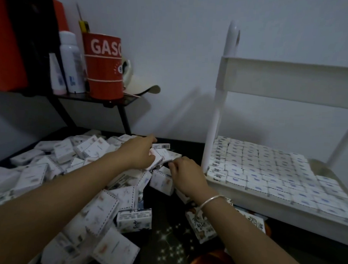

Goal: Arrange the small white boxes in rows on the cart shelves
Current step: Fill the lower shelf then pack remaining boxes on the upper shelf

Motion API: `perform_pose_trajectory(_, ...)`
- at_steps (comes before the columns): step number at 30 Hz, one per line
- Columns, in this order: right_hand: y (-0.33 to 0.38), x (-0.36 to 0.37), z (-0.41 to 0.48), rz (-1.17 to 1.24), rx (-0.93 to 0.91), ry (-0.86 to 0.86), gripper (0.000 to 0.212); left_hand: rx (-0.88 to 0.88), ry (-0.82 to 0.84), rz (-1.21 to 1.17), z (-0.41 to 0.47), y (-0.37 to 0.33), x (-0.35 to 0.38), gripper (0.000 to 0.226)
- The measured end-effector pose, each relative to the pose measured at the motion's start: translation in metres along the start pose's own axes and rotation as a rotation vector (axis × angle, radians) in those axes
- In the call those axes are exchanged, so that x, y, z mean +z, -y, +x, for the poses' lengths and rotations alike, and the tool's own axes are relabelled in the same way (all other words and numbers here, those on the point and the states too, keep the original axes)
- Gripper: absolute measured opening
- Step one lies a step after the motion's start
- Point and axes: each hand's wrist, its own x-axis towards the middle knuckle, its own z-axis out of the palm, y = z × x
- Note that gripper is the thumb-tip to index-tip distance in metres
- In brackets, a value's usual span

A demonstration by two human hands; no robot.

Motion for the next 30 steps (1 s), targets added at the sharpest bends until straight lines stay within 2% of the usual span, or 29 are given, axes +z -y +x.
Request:
perform_pose_trajectory(2, 0.001, 0.0, -0.003, 0.011, 0.005, 0.053, 0.04, -0.01, 0.008, 0.038, 0.001, 0.005, 0.005, 0.058)
perform_pose_trajectory(4, 0.0, 0.001, -0.008, -0.104, -0.027, 0.144, 0.048, -0.014, 0.0, 0.07, 0.0, 0.007, 0.008, 0.059)
perform_pose_trajectory(7, -0.001, 0.002, -0.014, -0.16, -0.061, 0.127, 0.046, -0.017, -0.024, 0.114, 0.001, 0.004, 0.011, 0.063)
perform_pose_trajectory(10, -0.001, -0.001, -0.018, -0.089, -0.081, 0.077, 0.039, -0.023, -0.021, 0.151, 0.002, -0.001, 0.012, 0.061)
perform_pose_trajectory(13, -0.002, -0.009, -0.025, -0.024, -0.089, 0.046, 0.035, -0.017, -0.038, 0.151, 0.002, -0.004, 0.01, 0.039)
perform_pose_trajectory(18, -0.01, -0.035, -0.041, 0.141, -0.085, 0.0, 0.032, -0.004, -0.029, -0.133, -0.004, -0.006, 0.0, 0.035)
perform_pose_trajectory(22, -0.023, -0.059, -0.056, 0.276, -0.009, -0.017, 0.025, 0.006, -0.021, -0.32, -0.01, -0.019, -0.01, 0.036)
perform_pose_trajectory(30, -0.065, -0.103, -0.097, 0.557, 0.149, -0.079, 0.019, 0.248, 0.008, -0.301, -0.015, -0.096, -0.008, 0.041)
